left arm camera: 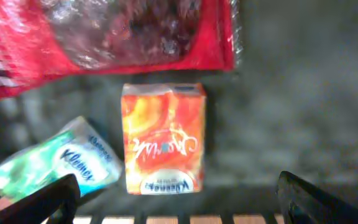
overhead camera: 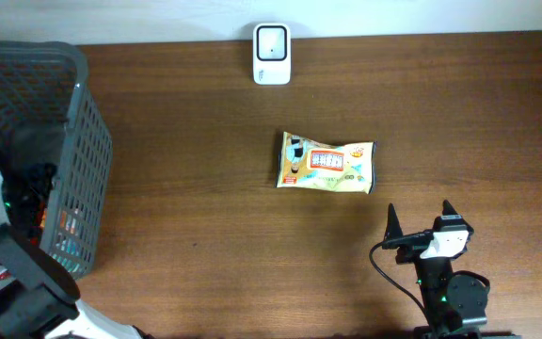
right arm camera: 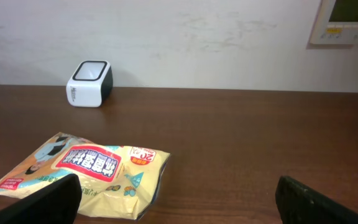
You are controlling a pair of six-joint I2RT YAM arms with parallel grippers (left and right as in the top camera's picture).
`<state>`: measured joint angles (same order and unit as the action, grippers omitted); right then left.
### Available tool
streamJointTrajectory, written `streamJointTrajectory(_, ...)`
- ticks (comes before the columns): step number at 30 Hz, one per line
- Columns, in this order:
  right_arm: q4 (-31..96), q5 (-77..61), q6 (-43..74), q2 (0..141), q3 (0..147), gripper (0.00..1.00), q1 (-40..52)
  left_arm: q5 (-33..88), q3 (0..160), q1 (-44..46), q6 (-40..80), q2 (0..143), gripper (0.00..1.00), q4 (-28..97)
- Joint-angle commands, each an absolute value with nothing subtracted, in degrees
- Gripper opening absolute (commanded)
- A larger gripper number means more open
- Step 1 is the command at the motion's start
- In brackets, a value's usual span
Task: Scan the item barcode
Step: 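Carry the small orange tissue pack from the basket to the table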
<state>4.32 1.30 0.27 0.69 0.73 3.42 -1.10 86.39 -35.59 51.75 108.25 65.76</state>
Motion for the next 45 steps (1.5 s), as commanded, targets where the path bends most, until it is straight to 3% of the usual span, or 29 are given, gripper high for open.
streamJointTrajectory(1,4.54,2.00,0.89,0.36,0.32,0.98,3.75,-1.76,80.25,-35.53,53.34,107.77,0.90,59.40)
streamJointTrajectory(4,4.54,2.00,0.89,0.36,0.32,0.98,3.75,-2.02,76.58,-35.53,53.34,107.83,0.75,54.06)
streamJointTrajectory(6,4.54,2.00,0.89,0.36,0.32,0.98,3.75,-4.45,75.07,-35.53,53.32,107.83,0.45,52.71)
streamJointTrajectory(10,4.54,2.00,0.89,0.36,0.32,0.98,3.75,-5.39,75.81,-35.55,53.30,107.53,0.00,52.69)
streamJointTrajectory(16,4.54,2.00,0.89,0.36,0.32,0.99,3.75,-1.41,88.95,-35.53,48.73,94.80,0.00,55.07)
streamJointTrajectory(21,4.54,2.00,0.89,0.36,0.32,0.99,3.75,15.68,95.88,-32.29,48.75,75.59,0.00,51.79)
streamJointTrajectory(24,4.54,2.00,0.89,0.36,0.32,0.99,3.75,16.47,95.83,-16.69,47.37,70.65,0.00,51.94)
streamJointTrajectory(29,4.54,2.00,0.89,0.36,0.32,0.98,3.75,2.85,95.72,12.19,35.86,81.95,0.00,48.56)
streamJointTrajectory(33,4.54,2.00,0.89,0.36,0.32,0.99,3.75,-0.78,95.72,23.51,25.41,96.29,0.00,45.12)
streamJointTrajectory(37,4.54,2.00,0.89,0.36,0.32,0.98,3.75,-11.18,95.72,26.39,22.15,108.81,0.06,44.36)
streamJointTrajectory(39,4.54,2.00,0.89,0.36,0.32,0.99,3.75,-10.81,95.72,26.37,22.20,112.64,0.10,43.88)
streamJointTrajectory(40,4.54,2.00,0.89,0.36,0.32,0.98,3.75,-9.98,95.72,26.37,22.20,114.76,0.17,43.88)
streamJointTrajectory(41,4.54,2.00,0.89,0.36,0.32,0.99,3.75,-9.65,95.72,26.48,22.22,116.49,0.19,43.64)
streamJointTrajectory(45,4.54,2.00,0.89,0.36,0.32,0.98,3.75,-6.83,95.72,27.11,22.20,120.07,0.47,41.87)
